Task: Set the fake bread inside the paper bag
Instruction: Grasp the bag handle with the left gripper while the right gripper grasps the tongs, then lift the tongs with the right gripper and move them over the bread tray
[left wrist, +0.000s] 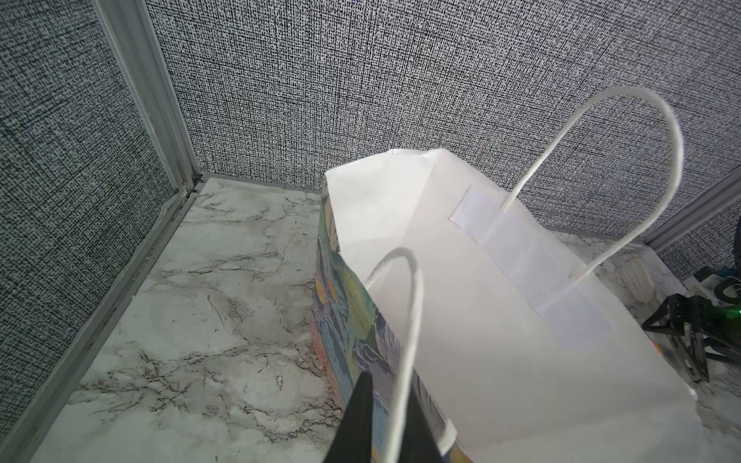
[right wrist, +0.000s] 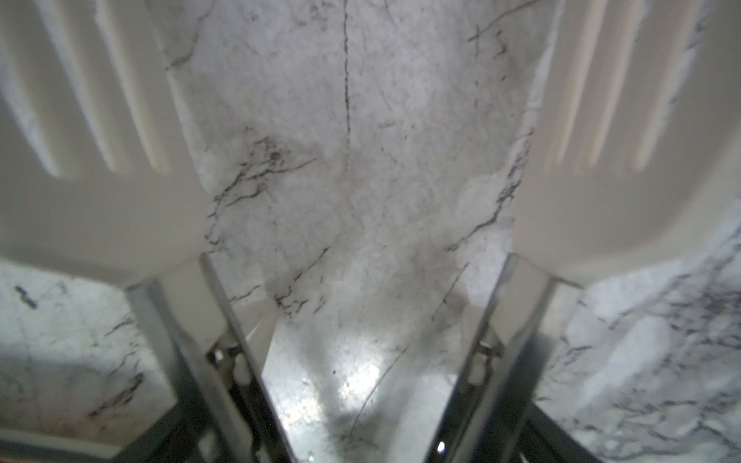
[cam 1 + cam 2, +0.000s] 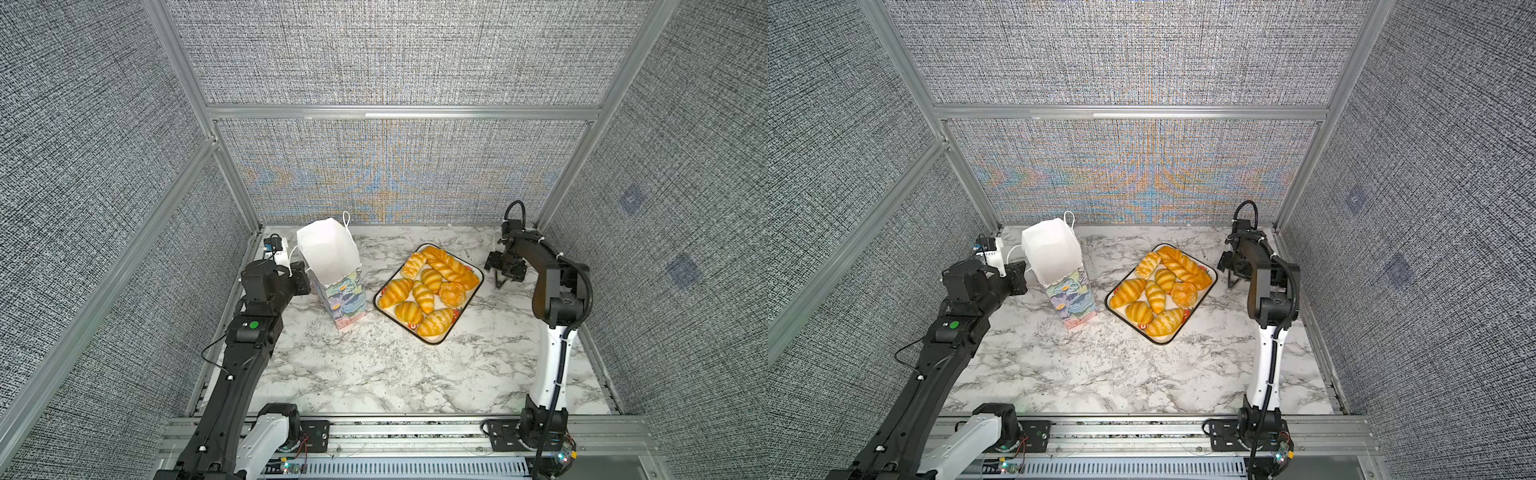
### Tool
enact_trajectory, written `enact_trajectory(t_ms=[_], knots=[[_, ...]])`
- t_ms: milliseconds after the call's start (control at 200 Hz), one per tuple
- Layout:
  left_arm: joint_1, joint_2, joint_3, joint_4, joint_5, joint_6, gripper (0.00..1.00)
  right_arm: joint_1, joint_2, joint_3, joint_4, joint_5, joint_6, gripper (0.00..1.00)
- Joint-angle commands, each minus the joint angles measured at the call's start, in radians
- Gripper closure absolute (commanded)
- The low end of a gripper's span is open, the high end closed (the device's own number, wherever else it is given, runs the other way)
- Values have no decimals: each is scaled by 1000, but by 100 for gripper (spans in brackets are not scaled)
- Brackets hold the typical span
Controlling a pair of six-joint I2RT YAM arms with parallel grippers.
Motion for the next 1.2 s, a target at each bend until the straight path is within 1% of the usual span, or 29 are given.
enact_trajectory(t_ms=[0, 200, 500, 785, 950, 1151, 1196], knots=[[0, 2, 4, 17, -6, 3, 86, 0, 1, -3, -43, 38, -8, 18], [1, 6, 5, 19, -5, 3, 86, 0, -1, -4, -38, 35, -14, 25], [1, 12, 4, 19, -2, 2, 86, -1, -18, -28, -19, 29, -19, 38], [0, 19, 8, 15, -2, 5, 86, -1, -61, -71, 6, 26, -14, 46], [0, 19, 7, 14, -2, 4, 86, 0, -102, -101, 19, 26, -10, 57], [1, 21, 8, 13, -7, 4, 86, -1, -149, -138, 30, 27, -7, 59], [1, 21, 8, 12, -7, 4, 85, -1, -159, -149, 32, 30, -6, 60]])
